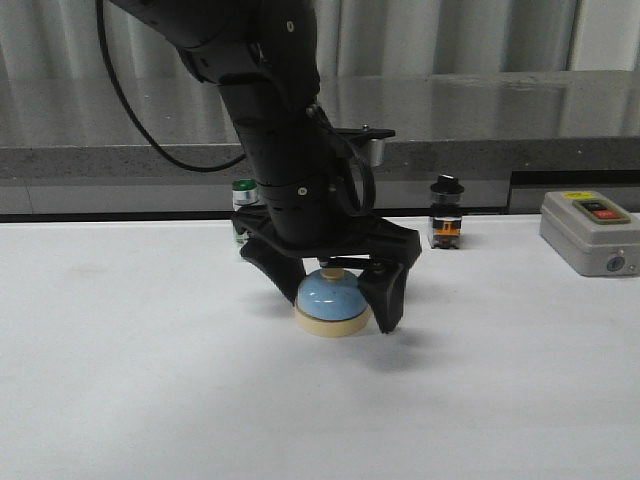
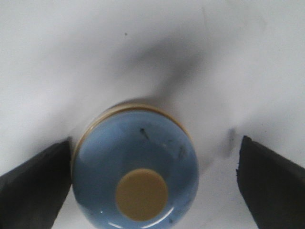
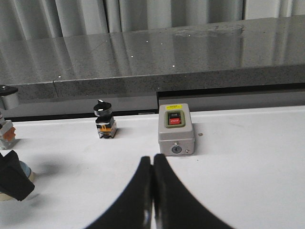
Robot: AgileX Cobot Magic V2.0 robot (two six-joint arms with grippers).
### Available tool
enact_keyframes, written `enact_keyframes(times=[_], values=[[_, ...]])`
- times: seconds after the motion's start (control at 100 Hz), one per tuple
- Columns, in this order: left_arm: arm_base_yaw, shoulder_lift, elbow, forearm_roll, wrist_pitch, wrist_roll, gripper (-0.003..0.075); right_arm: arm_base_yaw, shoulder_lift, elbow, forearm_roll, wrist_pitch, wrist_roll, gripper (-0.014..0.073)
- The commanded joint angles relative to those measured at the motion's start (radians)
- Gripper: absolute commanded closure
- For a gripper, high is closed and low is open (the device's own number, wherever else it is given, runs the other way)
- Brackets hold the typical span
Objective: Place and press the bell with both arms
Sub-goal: 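Lift the bell with the left gripper and carry it toward table center, then open the left gripper to release the bell and raise it away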
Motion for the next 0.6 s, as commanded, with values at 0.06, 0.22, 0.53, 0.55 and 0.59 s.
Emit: enact_keyframes(times=[0.06, 0.22, 0.53, 0.55, 0.59], values=[[-0.004, -0.087, -0.02, 0.001, -0.003, -0.008, 0.0031, -0.007, -0.02, -0.014, -0.002, -0.082, -0.013, 0.0654], [-0.004, -0.141, -0.02, 0.025, -0.003, -0.015, 0.0031, -0.007, -0.02, -0.014, -0.002, -0.082, -0.013, 0.0654], [0.043, -0.283, -0.015, 0.051, 0.003, -0.027, 0.0031, -0.007, -0.02, -0.014, -0.002, -0.082, -0.013, 0.0654], [0.053, -0.295, -0.011, 0.051, 0.003, -0.027, 0.0031, -0.007, -0.02, -0.014, -0.002, -0.082, -0.013, 0.0654], [0.067, -0.314, -0.003, 0.051, 0.0, -0.027, 0.0031, -0.007, -0.02, -0.014, -0.002, -0.082, -0.013, 0.0654]])
